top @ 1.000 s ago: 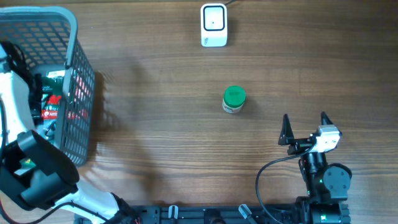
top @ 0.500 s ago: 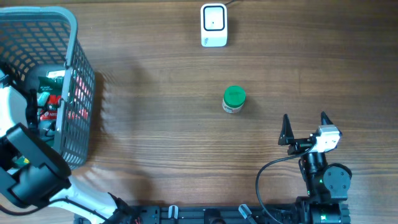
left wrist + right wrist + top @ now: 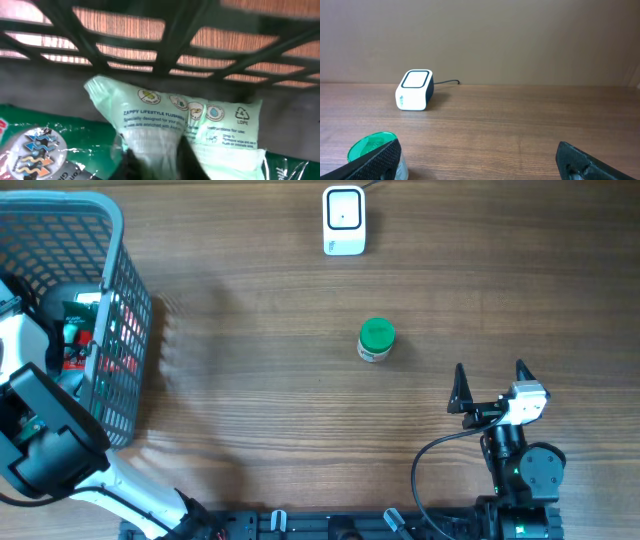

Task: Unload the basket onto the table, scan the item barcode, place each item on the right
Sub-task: 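Reach the left gripper into the basket and grasp the mint-green pouch, then carry the pouch with the left gripper and drop it beside the jar, then grasp the red Nescafe stick in the basket with the left gripper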

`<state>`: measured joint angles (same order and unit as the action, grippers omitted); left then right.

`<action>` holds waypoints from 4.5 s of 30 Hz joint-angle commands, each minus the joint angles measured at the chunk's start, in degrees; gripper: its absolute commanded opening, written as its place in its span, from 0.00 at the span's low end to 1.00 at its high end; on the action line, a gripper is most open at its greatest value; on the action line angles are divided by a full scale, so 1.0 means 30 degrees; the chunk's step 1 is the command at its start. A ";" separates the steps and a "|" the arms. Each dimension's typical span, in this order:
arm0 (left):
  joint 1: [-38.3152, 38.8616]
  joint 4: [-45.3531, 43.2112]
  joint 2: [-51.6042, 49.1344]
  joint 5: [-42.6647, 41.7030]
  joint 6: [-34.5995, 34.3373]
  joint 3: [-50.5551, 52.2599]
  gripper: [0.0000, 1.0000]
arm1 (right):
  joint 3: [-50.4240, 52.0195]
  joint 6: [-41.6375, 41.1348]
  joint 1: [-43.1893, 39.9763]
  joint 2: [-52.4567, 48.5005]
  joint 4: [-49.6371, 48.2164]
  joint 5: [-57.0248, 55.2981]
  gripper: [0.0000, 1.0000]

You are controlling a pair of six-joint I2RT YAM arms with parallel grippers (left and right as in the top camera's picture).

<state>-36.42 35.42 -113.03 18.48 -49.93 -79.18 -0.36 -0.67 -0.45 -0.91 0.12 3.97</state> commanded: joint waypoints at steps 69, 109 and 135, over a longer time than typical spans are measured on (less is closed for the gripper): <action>2.2688 0.9974 0.6069 -0.3118 1.0819 -0.5646 1.00 | 0.0007 -0.0299 -0.0087 0.0036 -0.0044 -0.0270 1.00; 0.2149 1.5395 -0.1282 -0.3585 0.0087 -0.6972 1.00 | 0.0007 -0.0306 -0.0087 0.0036 -0.0044 -0.0270 1.00; 0.2127 0.9595 -0.1654 -0.3373 0.1501 -0.1137 0.04 | 0.0007 -0.0299 -0.0087 0.0036 -0.0044 -0.0270 1.00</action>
<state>-29.63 63.11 -116.44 7.14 -46.04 -85.25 -0.36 -0.67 -0.45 -0.91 0.12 3.95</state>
